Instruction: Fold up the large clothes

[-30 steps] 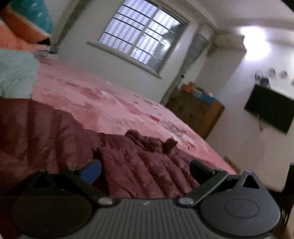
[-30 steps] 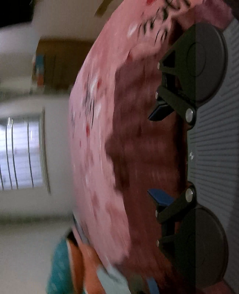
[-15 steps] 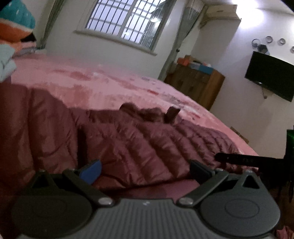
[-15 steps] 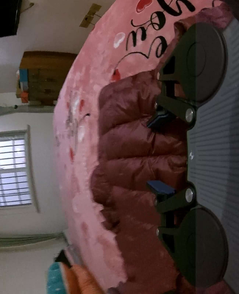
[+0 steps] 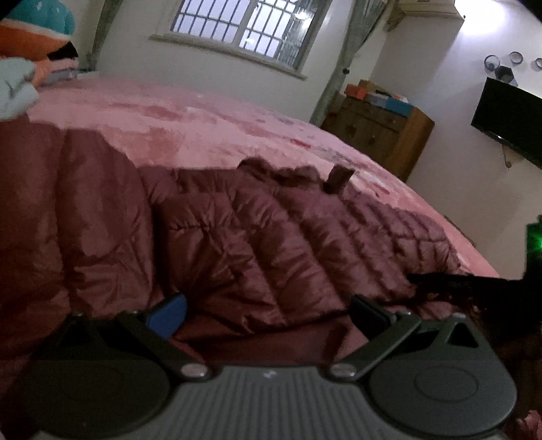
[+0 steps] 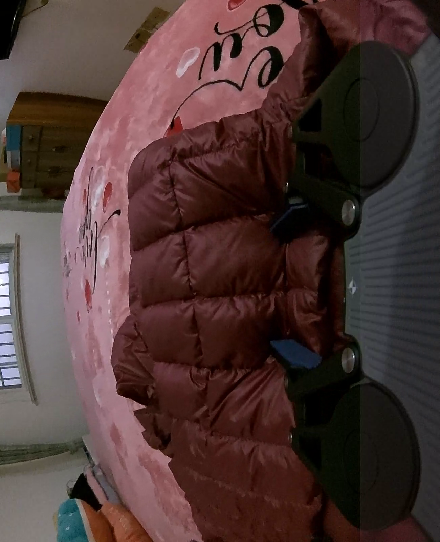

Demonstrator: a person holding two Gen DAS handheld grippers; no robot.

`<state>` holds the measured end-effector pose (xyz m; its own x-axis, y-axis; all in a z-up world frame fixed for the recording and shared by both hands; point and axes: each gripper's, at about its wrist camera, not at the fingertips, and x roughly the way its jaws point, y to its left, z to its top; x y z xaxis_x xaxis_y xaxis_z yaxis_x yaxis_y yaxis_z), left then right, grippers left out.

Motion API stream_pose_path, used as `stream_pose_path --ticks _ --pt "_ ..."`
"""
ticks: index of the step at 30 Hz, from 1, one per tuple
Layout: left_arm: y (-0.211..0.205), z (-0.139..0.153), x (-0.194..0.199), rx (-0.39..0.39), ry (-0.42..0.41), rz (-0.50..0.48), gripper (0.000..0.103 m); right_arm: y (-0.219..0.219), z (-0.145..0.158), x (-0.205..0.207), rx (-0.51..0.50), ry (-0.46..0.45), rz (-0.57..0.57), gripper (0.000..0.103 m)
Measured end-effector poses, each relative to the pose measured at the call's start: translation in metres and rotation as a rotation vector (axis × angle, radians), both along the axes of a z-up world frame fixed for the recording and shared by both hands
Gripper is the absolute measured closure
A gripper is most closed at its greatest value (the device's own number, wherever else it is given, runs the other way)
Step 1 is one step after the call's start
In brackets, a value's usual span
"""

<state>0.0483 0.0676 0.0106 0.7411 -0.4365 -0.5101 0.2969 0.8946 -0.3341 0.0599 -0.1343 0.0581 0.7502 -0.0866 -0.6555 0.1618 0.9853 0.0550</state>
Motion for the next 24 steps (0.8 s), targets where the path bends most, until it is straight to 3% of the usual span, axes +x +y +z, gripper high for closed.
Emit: stream_pose_path --ticks 6,10,13,19,24 --pt "0.007 0.028 -0.050 0.087 -0.040 0.187 0.001 -0.003 0.009 -0.001 0.044 -0.016 -0.009 0.003" --pt "0.018 0.039 -0.089 0.228 -0.063 0.340 0.001 -0.007 0.019 -0.006 0.082 -0.042 -0.024 0.002" --pt "0.032 0.038 -0.106 0.285 -0.066 0.447 0.001 -0.010 0.027 -0.010 0.094 -0.074 -0.032 0.002" --pt "0.047 0.031 -0.086 0.356 -0.038 0.590 0.001 -0.010 0.037 -0.016 0.140 -0.126 -0.001 0.000" --pt "0.053 0.024 -0.045 0.420 0.044 0.676 0.002 -0.006 0.039 -0.018 0.128 -0.142 0.034 0.000"
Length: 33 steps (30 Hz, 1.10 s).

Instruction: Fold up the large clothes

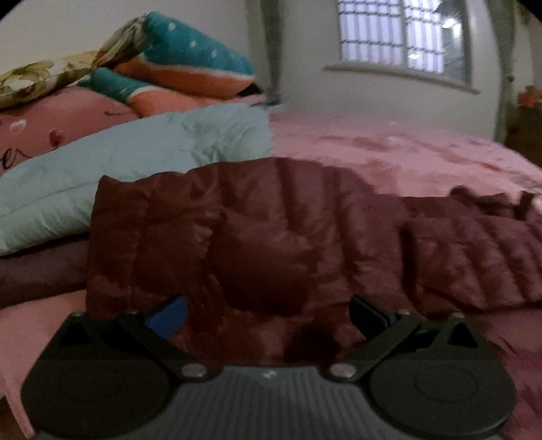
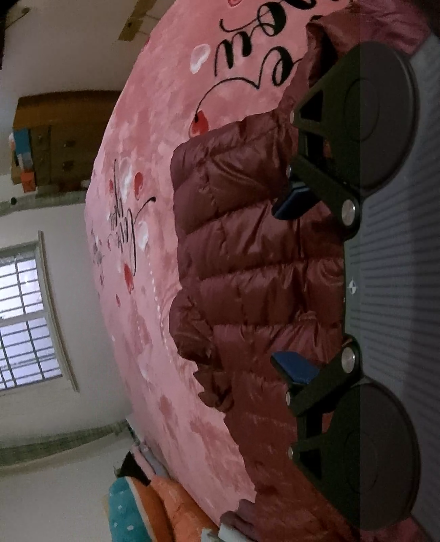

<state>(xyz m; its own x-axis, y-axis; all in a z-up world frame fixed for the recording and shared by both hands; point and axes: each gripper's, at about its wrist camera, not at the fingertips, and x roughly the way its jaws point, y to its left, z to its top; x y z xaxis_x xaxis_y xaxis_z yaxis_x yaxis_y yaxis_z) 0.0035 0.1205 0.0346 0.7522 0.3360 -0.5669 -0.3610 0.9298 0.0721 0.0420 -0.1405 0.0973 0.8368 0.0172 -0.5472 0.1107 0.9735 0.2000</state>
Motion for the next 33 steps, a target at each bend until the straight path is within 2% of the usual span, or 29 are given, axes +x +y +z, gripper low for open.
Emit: stream_pose_path --ticks 4,6,8,11,16,21,23,26,29,33 --pt "0.010 -0.002 0.022 0.033 0.039 0.036 0.005 -0.004 0.000 0.000 0.031 -0.002 0.001 0.000" --pt "0.015 -0.003 0.025 0.040 0.054 0.040 0.018 -0.009 -0.001 0.003 0.054 0.004 -0.010 0.000" --pt "0.022 0.000 0.022 0.025 0.063 0.019 0.047 -0.013 -0.003 0.004 0.084 0.014 -0.023 0.000" --pt "0.038 0.014 0.007 -0.002 0.051 -0.013 0.067 -0.012 -0.002 0.000 0.105 0.016 -0.032 0.000" --pt "0.081 0.058 -0.031 -0.046 -0.023 0.003 0.086 -0.007 0.001 -0.005 0.090 0.010 -0.017 0.000" --pt "0.143 0.104 -0.065 -0.115 -0.097 0.084 0.090 0.000 0.002 -0.008 0.062 0.004 0.003 0.000" --pt "0.171 0.114 -0.075 -0.140 -0.107 0.119 0.096 0.003 0.003 -0.008 0.059 0.003 0.010 0.000" --pt "0.204 0.119 -0.080 -0.166 -0.114 0.149 0.102 0.010 0.003 -0.011 0.041 -0.003 0.028 0.000" --pt "0.232 0.116 -0.081 -0.261 -0.091 0.148 0.102 0.019 0.003 -0.015 0.009 -0.008 0.052 0.000" --pt "0.223 0.110 -0.097 -0.259 -0.076 0.103 0.102 0.029 0.002 -0.018 -0.018 -0.014 0.072 0.000"
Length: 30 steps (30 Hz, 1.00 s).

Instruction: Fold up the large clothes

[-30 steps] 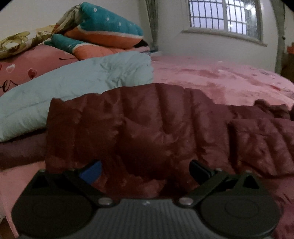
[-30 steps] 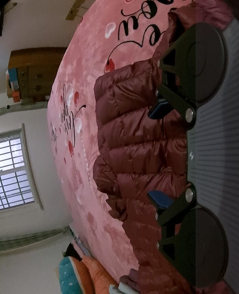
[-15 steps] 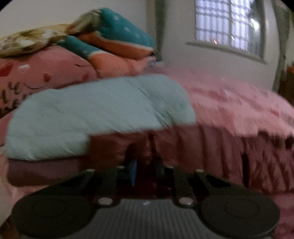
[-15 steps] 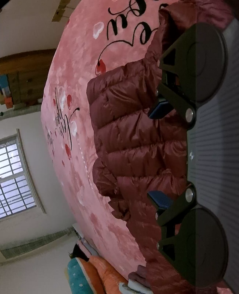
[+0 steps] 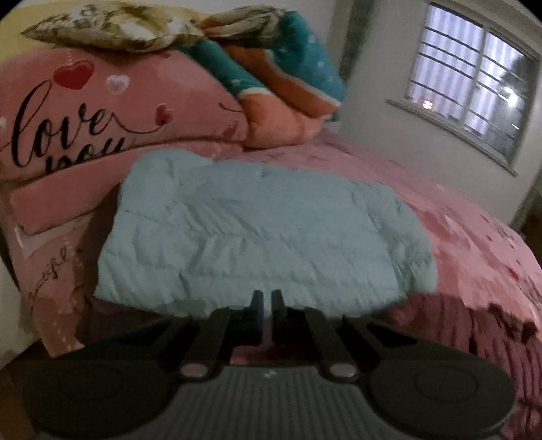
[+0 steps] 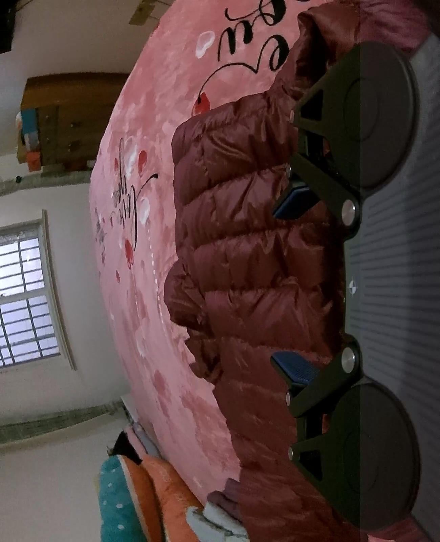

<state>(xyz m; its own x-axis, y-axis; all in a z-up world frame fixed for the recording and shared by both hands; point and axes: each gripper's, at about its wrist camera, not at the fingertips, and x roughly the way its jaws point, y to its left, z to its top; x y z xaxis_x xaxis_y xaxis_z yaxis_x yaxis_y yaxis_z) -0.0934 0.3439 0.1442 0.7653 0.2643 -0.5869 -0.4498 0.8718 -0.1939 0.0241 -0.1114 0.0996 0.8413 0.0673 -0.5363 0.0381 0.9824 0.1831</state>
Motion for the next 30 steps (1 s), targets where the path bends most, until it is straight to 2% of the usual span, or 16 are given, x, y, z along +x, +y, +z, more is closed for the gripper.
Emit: stream_pose_path --ticks 3,6,8,10,14,15,18,24,27,30 --pt "-0.020 -0.012 -0.011 -0.021 0.007 -0.064 0.099 0.006 -0.003 0.001 -0.035 -0.003 0.018 0.000" --pt "-0.040 -0.024 -0.016 -0.067 0.016 -0.134 0.089 0.010 -0.007 0.004 -0.069 0.010 0.023 0.000" --pt "-0.051 -0.025 -0.020 -0.129 -0.012 -0.166 0.071 0.012 -0.008 0.003 -0.067 0.013 0.029 0.000" --pt "-0.070 -0.017 -0.025 -0.134 -0.048 -0.212 0.062 0.016 -0.009 0.002 -0.075 0.012 0.039 0.000" --pt "-0.114 -0.009 -0.036 -0.045 -0.064 -0.284 0.041 0.023 -0.008 -0.005 -0.118 -0.008 0.054 0.000" --pt "-0.124 -0.014 -0.042 -0.017 -0.060 -0.291 0.039 0.024 -0.008 -0.007 -0.123 -0.010 0.055 0.000" --pt "-0.152 -0.040 -0.053 0.113 -0.003 -0.322 0.038 0.024 -0.006 -0.013 -0.109 -0.012 0.052 0.000" --pt "-0.177 -0.095 -0.057 0.342 0.081 -0.349 0.038 0.010 0.002 -0.036 -0.012 -0.018 0.012 0.000" --pt "-0.183 -0.105 -0.055 0.456 0.107 -0.353 0.037 0.004 0.006 -0.049 0.019 -0.026 -0.012 0.000" --pt "-0.194 -0.106 -0.068 0.521 0.099 -0.379 0.030 -0.001 0.011 -0.065 0.045 -0.029 -0.026 0.000"
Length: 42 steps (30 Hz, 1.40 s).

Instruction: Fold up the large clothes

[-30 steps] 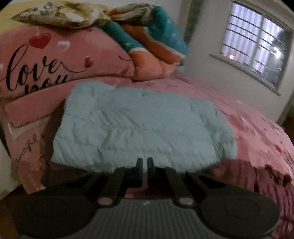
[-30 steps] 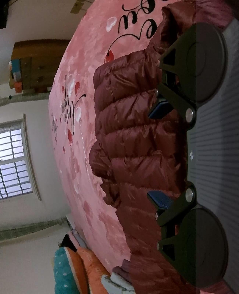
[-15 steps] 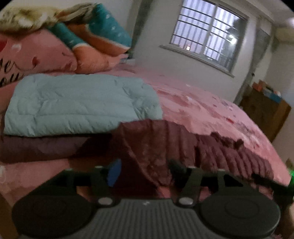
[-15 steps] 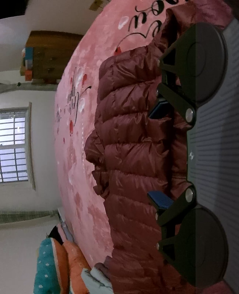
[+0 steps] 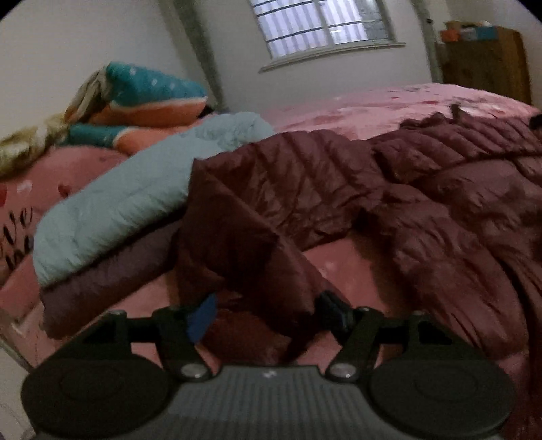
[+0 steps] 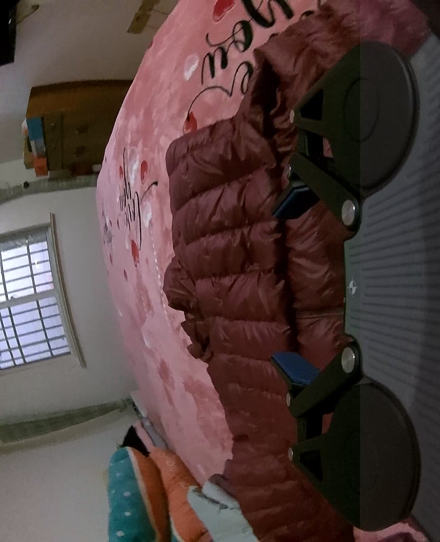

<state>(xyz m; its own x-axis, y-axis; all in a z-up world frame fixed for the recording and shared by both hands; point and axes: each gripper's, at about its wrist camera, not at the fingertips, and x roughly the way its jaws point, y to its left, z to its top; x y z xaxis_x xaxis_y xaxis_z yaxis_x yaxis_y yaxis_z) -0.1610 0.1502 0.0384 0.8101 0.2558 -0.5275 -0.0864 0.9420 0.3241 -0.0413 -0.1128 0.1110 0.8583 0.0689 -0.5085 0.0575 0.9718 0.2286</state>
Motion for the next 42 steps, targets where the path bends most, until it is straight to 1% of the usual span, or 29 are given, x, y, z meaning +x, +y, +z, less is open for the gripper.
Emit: stream_pose_path --ticks 1,4,6,8,9,12,14,16,18,21,22,23,24,25,26,28,29,32,33,36,38,39,40,41,42 --pt "-0.004 0.000 -0.004 0.009 0.008 -0.013 0.025 -0.001 0.001 -0.004 0.009 0.001 0.001 0.000" --pt "-0.011 -0.010 -0.010 0.022 0.055 -0.043 0.024 -0.001 0.002 -0.011 0.014 0.002 0.008 0.000" --pt "-0.014 -0.016 -0.008 0.058 0.068 -0.062 0.024 0.002 0.000 -0.012 -0.004 0.008 0.018 0.000" --pt "-0.015 -0.021 -0.005 0.098 0.062 -0.048 0.024 0.007 -0.001 -0.010 -0.021 0.013 0.026 0.000" --pt "-0.011 -0.022 -0.001 0.102 0.056 -0.029 0.024 0.008 -0.002 -0.011 -0.026 0.015 0.031 0.000" --pt "0.002 -0.026 0.017 0.093 0.056 0.034 0.023 0.009 -0.004 -0.009 -0.028 0.022 0.037 0.000" --pt "0.009 -0.028 0.026 0.067 0.048 0.056 0.023 0.010 -0.005 -0.008 -0.028 0.026 0.034 0.000" --pt "0.012 -0.029 0.031 0.053 0.032 0.062 0.022 0.010 -0.007 -0.005 -0.028 0.032 0.030 0.000" --pt "0.009 -0.032 0.035 0.060 0.024 0.060 0.022 0.010 -0.009 -0.004 -0.028 0.038 0.027 0.000" --pt "0.012 -0.034 0.040 0.036 0.017 0.067 0.023 0.012 -0.012 -0.001 -0.038 0.046 0.027 0.000" --pt "0.014 -0.033 0.041 0.025 0.018 0.061 0.028 0.013 -0.012 0.000 -0.042 0.048 0.029 0.000" --pt "0.016 -0.032 0.042 0.005 0.020 0.053 0.041 0.013 -0.013 0.001 -0.045 0.049 0.032 0.000" --pt "0.019 -0.029 0.043 -0.017 0.021 0.051 0.051 0.015 -0.013 0.001 -0.049 0.050 0.034 0.000" --pt "0.023 -0.027 0.044 -0.041 0.023 0.060 0.066 0.016 -0.014 0.002 -0.053 0.051 0.036 0.000" --pt "0.028 -0.024 0.044 -0.070 0.024 0.072 0.071 0.016 -0.014 0.003 -0.057 0.051 0.037 0.000" --pt "0.041 -0.016 0.042 -0.146 0.021 0.094 0.086 0.017 -0.014 0.003 -0.062 0.050 0.039 0.000" --pt "0.048 -0.010 0.040 -0.186 0.015 0.109 0.089 0.017 -0.014 0.004 -0.065 0.049 0.039 0.000" --pt "0.073 0.012 0.032 -0.312 -0.033 0.151 0.093 0.016 -0.014 0.004 -0.076 0.043 0.041 0.000" --pt "0.083 0.020 0.029 -0.364 -0.048 0.167 0.093 0.015 -0.013 0.004 -0.078 0.041 0.039 0.000" --pt "0.121 0.045 0.023 -0.561 -0.098 0.230 0.094 0.012 -0.014 0.006 -0.072 0.042 0.036 0.000" --pt "0.155 0.058 0.019 -0.727 -0.141 0.289 0.095 0.010 -0.014 0.007 -0.067 0.043 0.033 0.000" --pt "0.170 0.063 0.017 -0.790 -0.159 0.315 0.095 0.010 -0.014 0.007 -0.066 0.043 0.032 0.000" --pt "0.184 0.067 0.016 -0.833 -0.172 0.333 0.095 0.009 -0.014 0.007 -0.066 0.042 0.033 0.000" --pt "0.196 0.071 0.016 -0.858 -0.187 0.353 0.095 0.010 -0.013 0.007 -0.067 0.040 0.033 0.000" --pt "0.206 0.075 0.016 -0.865 -0.199 0.372 0.095 0.009 -0.013 0.008 -0.068 0.039 0.033 0.000"
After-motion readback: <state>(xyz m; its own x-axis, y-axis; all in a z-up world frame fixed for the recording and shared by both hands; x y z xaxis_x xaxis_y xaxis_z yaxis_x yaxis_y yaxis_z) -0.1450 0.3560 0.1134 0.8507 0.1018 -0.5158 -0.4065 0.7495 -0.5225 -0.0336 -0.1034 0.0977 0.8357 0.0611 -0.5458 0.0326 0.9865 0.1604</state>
